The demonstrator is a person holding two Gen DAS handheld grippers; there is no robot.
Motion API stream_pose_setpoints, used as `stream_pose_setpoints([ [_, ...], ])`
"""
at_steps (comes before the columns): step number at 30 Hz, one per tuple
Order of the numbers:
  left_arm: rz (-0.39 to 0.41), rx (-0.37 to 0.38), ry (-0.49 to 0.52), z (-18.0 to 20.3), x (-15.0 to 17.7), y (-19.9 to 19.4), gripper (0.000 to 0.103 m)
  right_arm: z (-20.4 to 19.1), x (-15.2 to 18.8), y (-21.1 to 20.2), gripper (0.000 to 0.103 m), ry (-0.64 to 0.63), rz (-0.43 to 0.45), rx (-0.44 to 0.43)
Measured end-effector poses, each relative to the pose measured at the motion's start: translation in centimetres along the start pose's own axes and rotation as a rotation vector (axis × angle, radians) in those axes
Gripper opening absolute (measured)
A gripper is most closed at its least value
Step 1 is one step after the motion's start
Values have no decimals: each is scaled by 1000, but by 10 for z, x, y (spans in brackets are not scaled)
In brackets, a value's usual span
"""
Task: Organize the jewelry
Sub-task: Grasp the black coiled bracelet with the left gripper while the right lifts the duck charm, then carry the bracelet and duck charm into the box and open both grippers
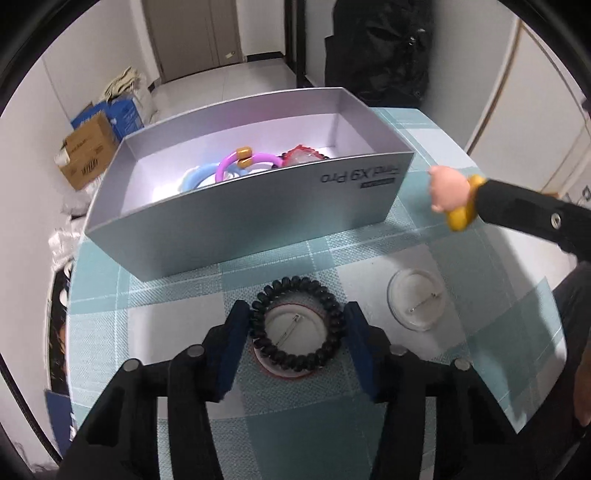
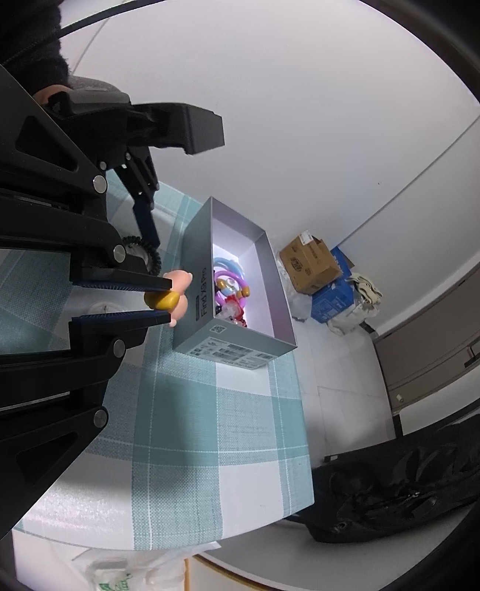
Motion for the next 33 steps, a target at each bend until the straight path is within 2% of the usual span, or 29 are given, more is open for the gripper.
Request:
stream_pose_setpoints([
  [5,3,20,11,3,0,0,40,-3,-1,1,9,-8,2,-5],
  [10,9,100,-24,-1,0,-5,40,-3,-1,0,9,-5,7,-6],
  [16,40,127,-48,-2,-1,-17,40,-5,-2,1,9,-6,14,-6],
  [21,92,158,-66,-3,-3,-34,40,-10,-2,-3,9,-21,34,-14],
  [27,205,232,-116,-13,-12,-64,40,-17,-5,-10,9,-18,65,-46],
  [33,256,286,-178,-29,-26,-75,40,-31,-17,-10,9,-39,39,4],
])
Point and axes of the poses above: each gripper's, at about its wrist camera, not at the fingertips, and y roughly the way its jaws point, z to its right, x to its underside, the point moved 5 cm from there along y, roughly the way its jaws point, and after that the axes turned 13 degrees about -z, right-handed, at the moved point
